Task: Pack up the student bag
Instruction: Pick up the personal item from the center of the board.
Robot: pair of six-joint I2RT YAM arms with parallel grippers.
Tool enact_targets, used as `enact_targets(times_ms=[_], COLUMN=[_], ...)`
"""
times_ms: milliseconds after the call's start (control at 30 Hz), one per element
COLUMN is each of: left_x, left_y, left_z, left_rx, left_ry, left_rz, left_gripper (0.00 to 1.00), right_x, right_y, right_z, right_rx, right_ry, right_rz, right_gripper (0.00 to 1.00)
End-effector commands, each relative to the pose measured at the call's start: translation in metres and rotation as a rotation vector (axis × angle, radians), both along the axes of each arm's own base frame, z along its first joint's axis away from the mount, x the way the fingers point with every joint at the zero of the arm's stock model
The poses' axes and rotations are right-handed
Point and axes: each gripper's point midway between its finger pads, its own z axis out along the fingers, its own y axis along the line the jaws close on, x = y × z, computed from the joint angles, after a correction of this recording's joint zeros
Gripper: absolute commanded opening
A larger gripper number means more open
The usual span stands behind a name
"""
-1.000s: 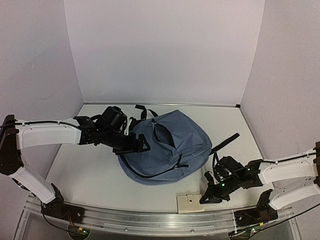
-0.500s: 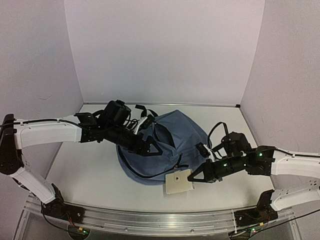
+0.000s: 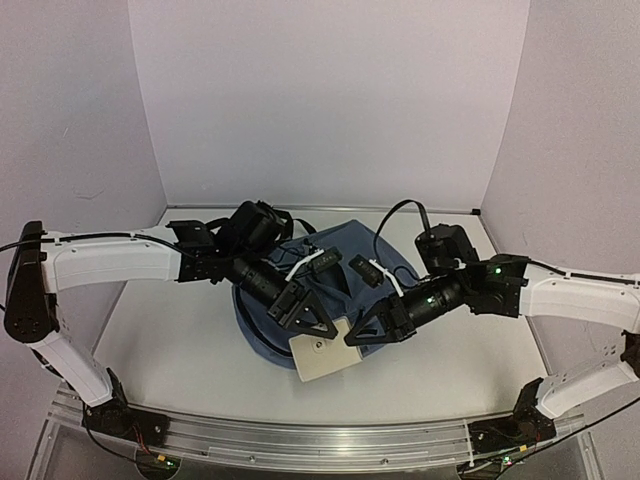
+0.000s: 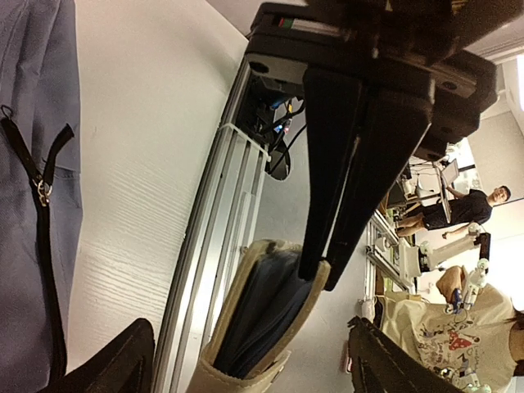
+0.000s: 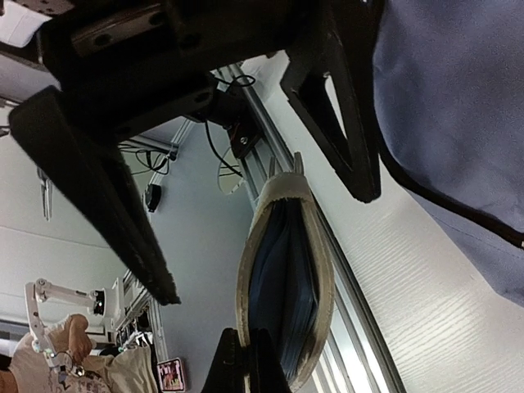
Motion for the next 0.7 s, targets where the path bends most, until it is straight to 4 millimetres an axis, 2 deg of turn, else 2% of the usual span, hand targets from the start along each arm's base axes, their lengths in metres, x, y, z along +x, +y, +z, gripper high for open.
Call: enact_targets(times_ms=[0,167,333,467,500,600,667], left_x=[-0.015,-0.016,-0.015,-0.015,-0.014,-0.003,0.014], left_y=[0.011,0.012,0.012,0.012,0.013,0.015,0.02], left_z=[0.009,0.008,0.002,0.001,0.001,-0.001,-0.002], left_rx=[-0.018,-0.014,0.007,0.012,0.017,0.029,0.042], left_ry=[0.016,0.016,0.03,0.039,0.035,0.001,-0.019], left_rz=[-0.064,-0.063,-0.057,-0.051,-0.04,0.027,0.106], left_gripper=[0.74,0.55,0.28,0.06,0.04,0.0,0.0], right_x=[-0.009,-0.007,-0.002,0.012,0.017,0.032,0.045], right_y=[0.009,0.01,0.009,0.01,0.01,0.009,0.009], right_z=[0.028,0.031,0.023,0.019,0.019,0.022,0.028], right_rx=[0.086,0.089,0.052,0.015,0.005,-0.02,-0.035], right_ry=[-0.057,-0.069,-0.081,-0.121,-0.138,-0.196,-0.246], right_rz=[0.108,0.107,0.077,0.017,-0.006,-0.076,-0.125], right_gripper=[0.0,0.0,0.0,0.01,0.04,0.4,0.53])
